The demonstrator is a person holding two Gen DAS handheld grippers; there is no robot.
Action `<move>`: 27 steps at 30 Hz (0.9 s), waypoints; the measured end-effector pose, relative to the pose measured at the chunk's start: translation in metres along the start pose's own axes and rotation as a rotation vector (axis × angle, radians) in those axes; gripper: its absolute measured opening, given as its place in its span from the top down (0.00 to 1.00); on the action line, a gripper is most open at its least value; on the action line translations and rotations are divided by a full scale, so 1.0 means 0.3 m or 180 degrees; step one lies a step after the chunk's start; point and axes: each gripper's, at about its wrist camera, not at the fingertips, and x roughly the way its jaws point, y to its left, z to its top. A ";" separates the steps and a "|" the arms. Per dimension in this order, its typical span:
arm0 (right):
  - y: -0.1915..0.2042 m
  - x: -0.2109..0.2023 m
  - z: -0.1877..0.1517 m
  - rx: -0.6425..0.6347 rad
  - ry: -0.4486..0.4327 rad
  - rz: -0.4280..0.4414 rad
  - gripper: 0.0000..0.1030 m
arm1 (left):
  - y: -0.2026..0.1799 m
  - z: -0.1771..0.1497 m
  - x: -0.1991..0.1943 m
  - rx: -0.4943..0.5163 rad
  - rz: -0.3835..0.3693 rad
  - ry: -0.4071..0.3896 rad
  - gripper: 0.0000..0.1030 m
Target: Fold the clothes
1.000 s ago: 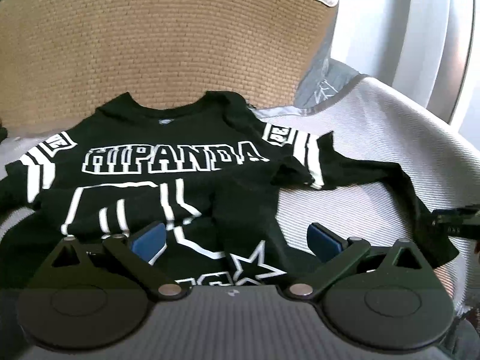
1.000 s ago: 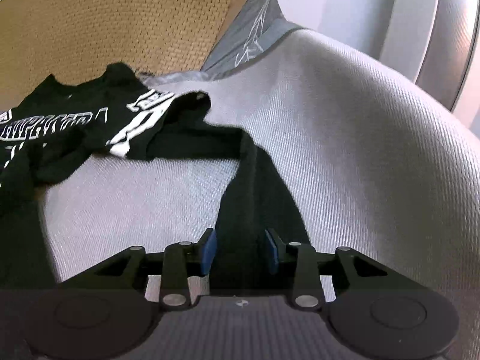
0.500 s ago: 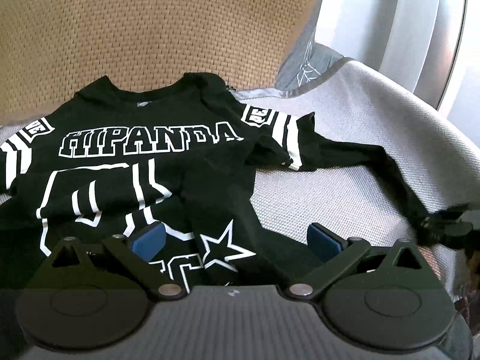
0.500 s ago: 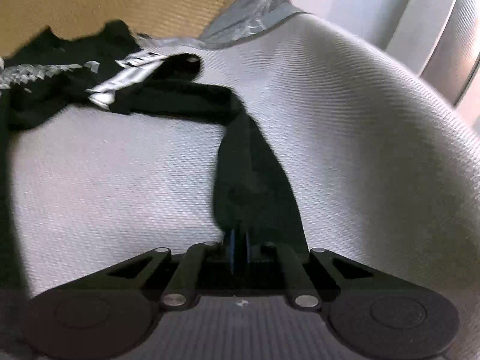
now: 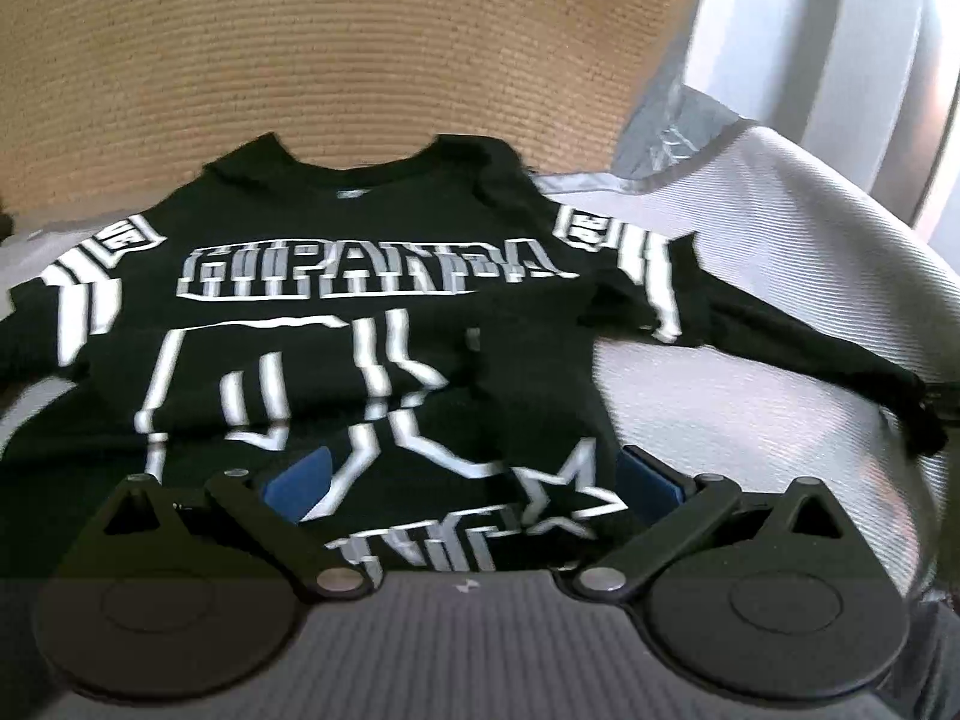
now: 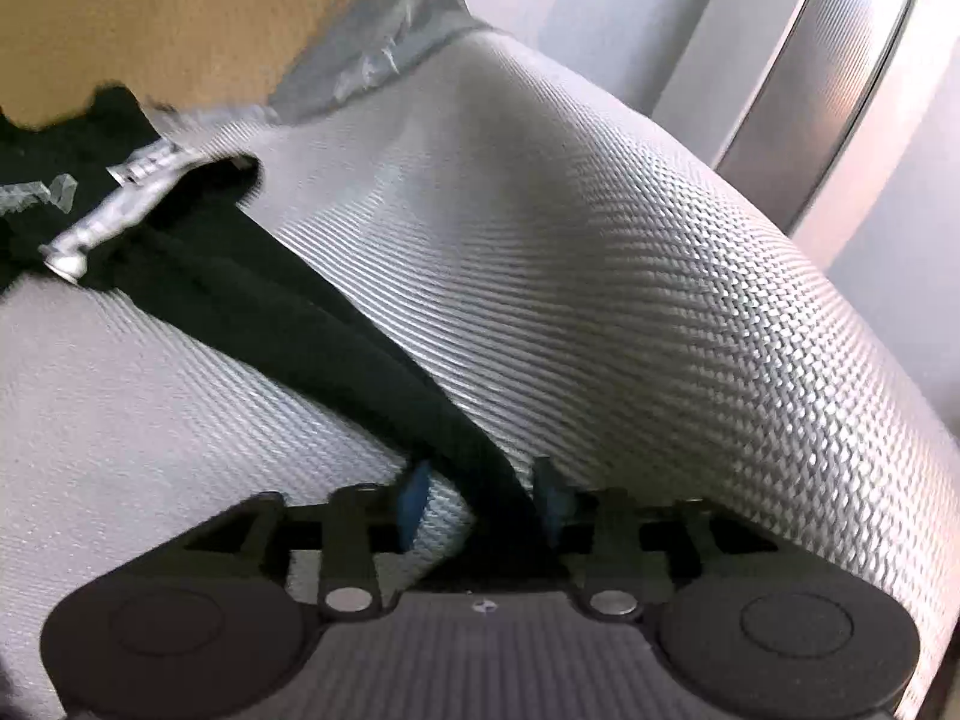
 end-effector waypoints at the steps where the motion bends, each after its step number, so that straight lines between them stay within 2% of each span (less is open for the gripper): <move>1: 0.003 -0.014 -0.001 0.0041 -0.0028 0.0041 0.56 | 0.022 -0.002 -0.002 -0.0025 0.0019 0.0017 0.00; 5: 0.036 -0.100 0.015 0.0150 -0.0173 0.0375 0.56 | 0.098 -0.022 -0.016 -0.0104 0.0070 0.0089 0.00; 8: 0.106 -0.161 0.048 0.0146 -0.0220 0.0784 0.56 | 0.129 -0.047 -0.033 -0.0071 0.0084 0.0112 0.00; 12: 0.268 -0.220 0.100 -0.0075 -0.0112 0.1450 0.56 | 0.157 -0.075 -0.054 -0.0064 0.0089 0.0159 0.00; 16: 0.440 -0.221 0.128 -0.0358 0.0162 0.2046 0.57 | 0.172 -0.081 -0.087 -0.0092 0.0051 0.0170 0.00; 20: 0.538 -0.205 0.119 -0.0471 0.0497 0.2282 0.58 | 0.179 -0.082 -0.132 -0.0111 0.0005 0.0124 0.00; 27: 0.572 -0.186 0.166 -0.0723 0.0895 0.2383 0.58 | 0.190 -0.087 -0.199 -0.0166 -0.0090 0.0060 0.00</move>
